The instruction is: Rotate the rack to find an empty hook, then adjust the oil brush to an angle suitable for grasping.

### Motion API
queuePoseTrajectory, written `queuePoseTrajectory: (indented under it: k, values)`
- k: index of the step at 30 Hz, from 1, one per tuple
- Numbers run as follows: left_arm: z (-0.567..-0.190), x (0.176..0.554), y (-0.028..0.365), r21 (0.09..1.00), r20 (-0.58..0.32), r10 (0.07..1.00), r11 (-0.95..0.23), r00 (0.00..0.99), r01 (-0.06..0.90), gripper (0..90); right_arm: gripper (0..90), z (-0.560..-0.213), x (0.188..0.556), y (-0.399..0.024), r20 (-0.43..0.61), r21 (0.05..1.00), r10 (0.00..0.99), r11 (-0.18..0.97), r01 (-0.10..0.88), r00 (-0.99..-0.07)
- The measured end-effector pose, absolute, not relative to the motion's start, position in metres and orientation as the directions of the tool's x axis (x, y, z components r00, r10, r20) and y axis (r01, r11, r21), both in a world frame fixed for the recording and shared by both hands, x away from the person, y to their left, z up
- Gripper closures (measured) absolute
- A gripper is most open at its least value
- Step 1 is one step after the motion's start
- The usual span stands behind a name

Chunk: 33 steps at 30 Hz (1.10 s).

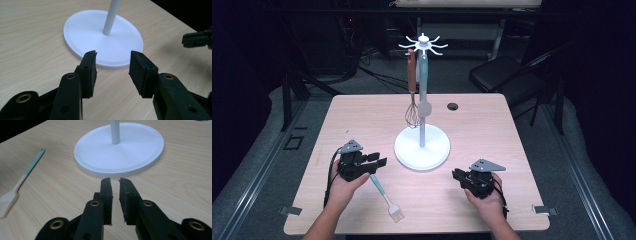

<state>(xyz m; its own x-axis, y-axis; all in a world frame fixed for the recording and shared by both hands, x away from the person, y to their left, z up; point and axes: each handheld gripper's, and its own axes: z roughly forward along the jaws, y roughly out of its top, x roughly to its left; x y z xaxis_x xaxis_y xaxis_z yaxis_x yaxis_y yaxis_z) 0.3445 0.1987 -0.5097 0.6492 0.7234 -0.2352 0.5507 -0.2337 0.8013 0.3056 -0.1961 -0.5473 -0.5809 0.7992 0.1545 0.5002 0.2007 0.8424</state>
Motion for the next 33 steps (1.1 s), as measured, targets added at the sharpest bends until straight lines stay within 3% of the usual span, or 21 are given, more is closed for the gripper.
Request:
queuePoseTrajectory:
  k: [3,7,13,22,33]
  values:
    - [-0.517,0.343,0.199,0.790,-0.221,0.731,-0.254,0.645,0.559,56.5,90.0,-0.541,0.304,-0.198,0.137,0.853,0.798,0.206,0.480,-0.586]
    - [-0.525,0.344,0.196,0.768,-0.227,0.736,-0.267,0.638,0.582,53.7,90.0,-0.528,0.306,-0.205,0.151,0.872,0.793,0.174,0.457,-0.590]
    - [-0.530,0.342,0.191,0.762,-0.169,0.745,-0.317,0.646,0.565,51.3,90.0,-0.499,0.316,-0.215,0.161,0.900,0.789,0.130,0.417,-0.593]
    - [-0.529,0.341,0.197,0.768,-0.190,0.748,-0.290,0.636,0.572,51.4,90.0,-0.436,0.331,-0.216,0.102,0.941,0.780,0.126,0.315,-0.617]
    - [-0.527,0.341,0.203,0.777,-0.200,0.754,-0.266,0.626,0.570,51.5,90.0,-0.384,0.356,-0.211,0.067,0.966,0.775,0.106,0.234,-0.628]
